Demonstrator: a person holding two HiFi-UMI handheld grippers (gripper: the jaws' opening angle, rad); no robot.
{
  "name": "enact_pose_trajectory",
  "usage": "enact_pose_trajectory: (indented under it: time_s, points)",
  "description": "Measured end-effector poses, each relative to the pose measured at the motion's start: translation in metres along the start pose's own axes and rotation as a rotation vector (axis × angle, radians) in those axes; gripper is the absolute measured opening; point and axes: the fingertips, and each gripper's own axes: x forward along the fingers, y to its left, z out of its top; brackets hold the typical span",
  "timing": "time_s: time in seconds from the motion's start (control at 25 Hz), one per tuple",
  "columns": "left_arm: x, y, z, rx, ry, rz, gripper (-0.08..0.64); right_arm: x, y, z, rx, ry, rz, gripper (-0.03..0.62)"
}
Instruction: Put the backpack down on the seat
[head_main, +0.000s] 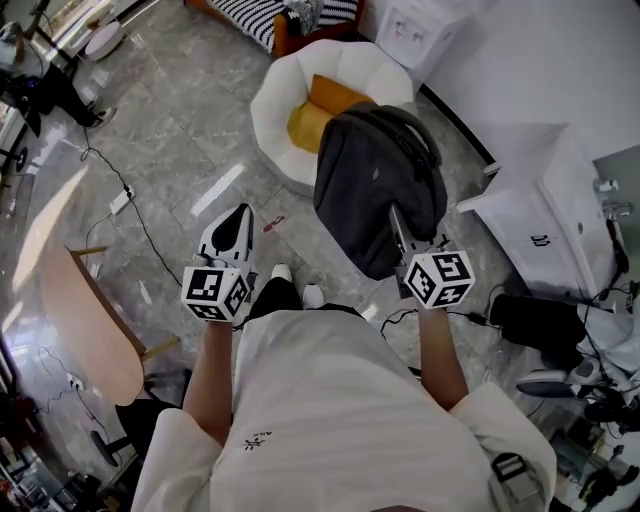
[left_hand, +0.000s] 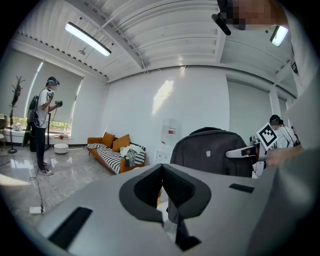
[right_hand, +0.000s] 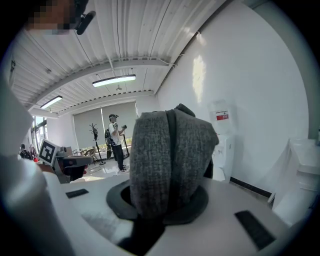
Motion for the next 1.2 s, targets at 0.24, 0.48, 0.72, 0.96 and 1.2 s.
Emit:
enact_pose_trajectory:
  time_s: [0.24, 0.48, 0.72, 0.96, 1.2]
  points:
    - [0.026, 0.001, 0.006, 0.006, 0.003, -0.04, 0.017, 0.007, -0.008, 0.004, 0.008, -0.003, -0.019, 0.078]
    - [0.063, 0.01, 0.007, 0.013, 0.02, -0.092, 0.017, 0.025, -0.019, 0.003, 0.03, 0.001, -0.049, 0.078]
    - [0.11, 0.04, 0.019, 0.023, 0.042, -0.145, 0.017, 0.064, -0.033, 0.014, 0.058, 0.006, -0.108, 0.078]
    - [0.161, 0.067, 0.035, 0.026, 0.057, -0.2, 0.017, 0.104, -0.047, 0.036, 0.077, -0.009, -0.162, 0.078]
    - [0.214, 0.095, 0.053, 0.036, 0.084, -0.271, 0.017, 0.148, -0.059, 0.058, 0.099, -0.011, -0.218, 0.078]
